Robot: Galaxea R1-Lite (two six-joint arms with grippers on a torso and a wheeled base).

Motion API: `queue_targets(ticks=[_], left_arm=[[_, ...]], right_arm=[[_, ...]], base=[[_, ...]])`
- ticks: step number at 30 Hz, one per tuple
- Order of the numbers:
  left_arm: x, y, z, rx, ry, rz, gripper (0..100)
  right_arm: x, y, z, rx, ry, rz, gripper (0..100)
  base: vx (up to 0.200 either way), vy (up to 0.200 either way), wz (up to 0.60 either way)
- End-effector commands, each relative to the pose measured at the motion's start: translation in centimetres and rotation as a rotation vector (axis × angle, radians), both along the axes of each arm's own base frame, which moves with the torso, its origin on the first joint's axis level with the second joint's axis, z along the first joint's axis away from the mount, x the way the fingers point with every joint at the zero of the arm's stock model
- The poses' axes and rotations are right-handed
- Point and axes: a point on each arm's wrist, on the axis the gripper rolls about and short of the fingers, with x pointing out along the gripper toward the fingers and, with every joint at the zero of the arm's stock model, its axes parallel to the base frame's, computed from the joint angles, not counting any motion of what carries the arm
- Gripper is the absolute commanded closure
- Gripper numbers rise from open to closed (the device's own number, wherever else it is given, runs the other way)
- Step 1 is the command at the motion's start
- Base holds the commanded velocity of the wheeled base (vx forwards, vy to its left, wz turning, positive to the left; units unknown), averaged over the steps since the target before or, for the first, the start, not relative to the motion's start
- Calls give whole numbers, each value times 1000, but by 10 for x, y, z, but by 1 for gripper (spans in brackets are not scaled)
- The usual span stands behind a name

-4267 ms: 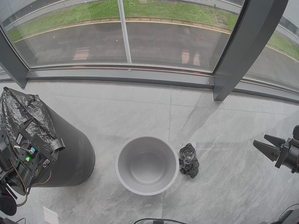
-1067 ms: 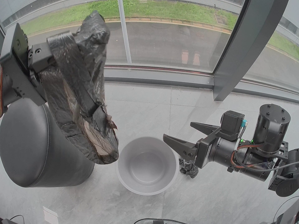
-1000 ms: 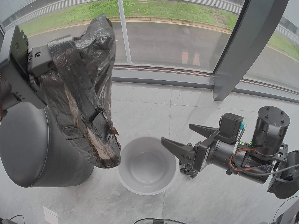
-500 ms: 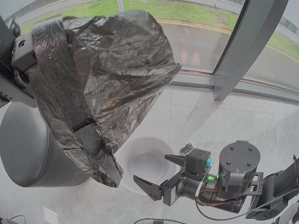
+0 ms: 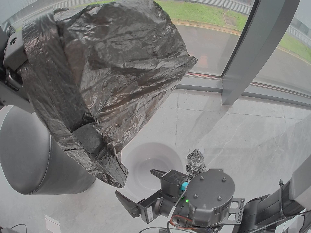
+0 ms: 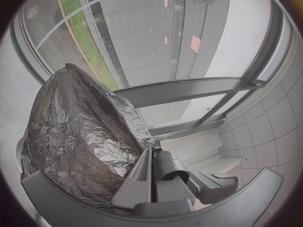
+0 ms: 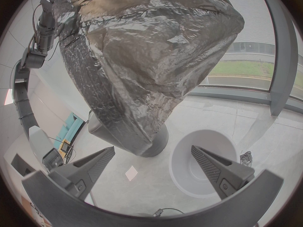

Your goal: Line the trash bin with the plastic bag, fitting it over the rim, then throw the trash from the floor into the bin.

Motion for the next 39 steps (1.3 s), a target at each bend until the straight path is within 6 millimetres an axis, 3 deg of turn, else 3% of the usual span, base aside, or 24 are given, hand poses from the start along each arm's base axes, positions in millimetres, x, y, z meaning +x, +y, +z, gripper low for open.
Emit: queue_targets(ticks=[1, 10, 27, 28, 39], left_arm=[[0, 0, -3, 4, 9, 0, 100], [-2, 3, -12, -7, 64, 47, 100], [-16, 15, -5, -46, 47, 42, 100], [-16, 15, -6, -45, 50, 42, 100], [-15, 15, -9, -36, 59, 47, 100]], right_arm=[[-1, 21, -12, -16, -3, -4, 0], [18, 55, -17, 12, -69, -204, 0], [31, 79, -28, -20, -206, -233, 0], [32, 79, -29, -23, -213, -240, 100], [31, 79, -32, -47, -239, -254, 100]], base=[[0, 0, 0], [0, 0, 0], [0, 0, 0], [0, 0, 0], [0, 0, 0]])
